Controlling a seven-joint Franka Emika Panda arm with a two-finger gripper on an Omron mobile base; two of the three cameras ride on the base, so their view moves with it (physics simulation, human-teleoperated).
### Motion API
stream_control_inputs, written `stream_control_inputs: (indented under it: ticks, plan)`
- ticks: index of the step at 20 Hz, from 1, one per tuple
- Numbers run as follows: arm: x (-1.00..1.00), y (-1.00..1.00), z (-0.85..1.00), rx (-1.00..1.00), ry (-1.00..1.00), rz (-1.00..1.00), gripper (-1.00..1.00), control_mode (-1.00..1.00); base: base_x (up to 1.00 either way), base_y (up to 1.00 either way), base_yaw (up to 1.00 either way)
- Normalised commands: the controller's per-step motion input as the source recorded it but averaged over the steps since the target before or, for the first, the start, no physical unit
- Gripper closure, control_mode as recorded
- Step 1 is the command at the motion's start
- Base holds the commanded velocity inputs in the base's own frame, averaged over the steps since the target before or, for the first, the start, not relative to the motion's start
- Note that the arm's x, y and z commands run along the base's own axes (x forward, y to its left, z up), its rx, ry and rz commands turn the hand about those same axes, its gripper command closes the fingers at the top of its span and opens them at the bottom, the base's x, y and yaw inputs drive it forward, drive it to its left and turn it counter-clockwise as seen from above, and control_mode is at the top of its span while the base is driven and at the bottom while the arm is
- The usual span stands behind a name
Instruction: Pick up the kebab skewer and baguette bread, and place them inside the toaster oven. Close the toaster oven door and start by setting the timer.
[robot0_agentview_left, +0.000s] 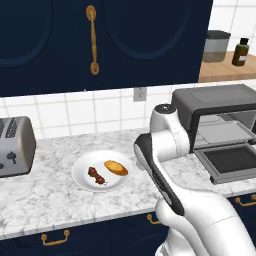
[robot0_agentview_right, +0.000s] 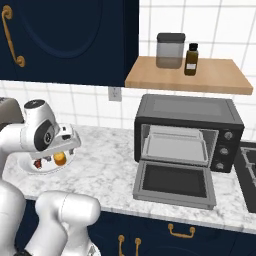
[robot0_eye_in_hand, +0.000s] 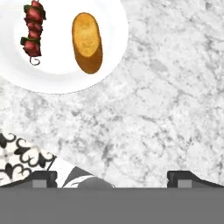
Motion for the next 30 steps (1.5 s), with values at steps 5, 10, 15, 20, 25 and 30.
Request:
stream_control_inputs:
  ticks: [5, 10, 15, 20, 25, 30]
  plan:
    - [0.78, 1.0, -0.34, 0.03, 0.27, 0.23, -1.0, -1.0, 0.0, 0.0, 0.0]
    - [0.88, 0.69, -0.53, -0.03, 0.24, 0.11, -1.0, -1.0, 0.0, 0.0, 0.0]
    - [0.61, 0.25, -0.35, -0.03, 0.03, 0.05, -1.0, -1.0, 0.0, 0.0, 0.0]
    - [0.34, 0.0, -0.43, -0.06, 0.0, 0.01, -1.0, -1.0, 0.0, 0.0, 0.0]
    - [0.0, 0.02, -0.43, -0.01, 0.0, 0.0, -1.0, -1.0, 0.0, 0.0, 0.0]
    - [0.04, 0.0, -0.23, 0.0, 0.0, 0.0, -1.0, -1.0, 0.0, 0.0, 0.0]
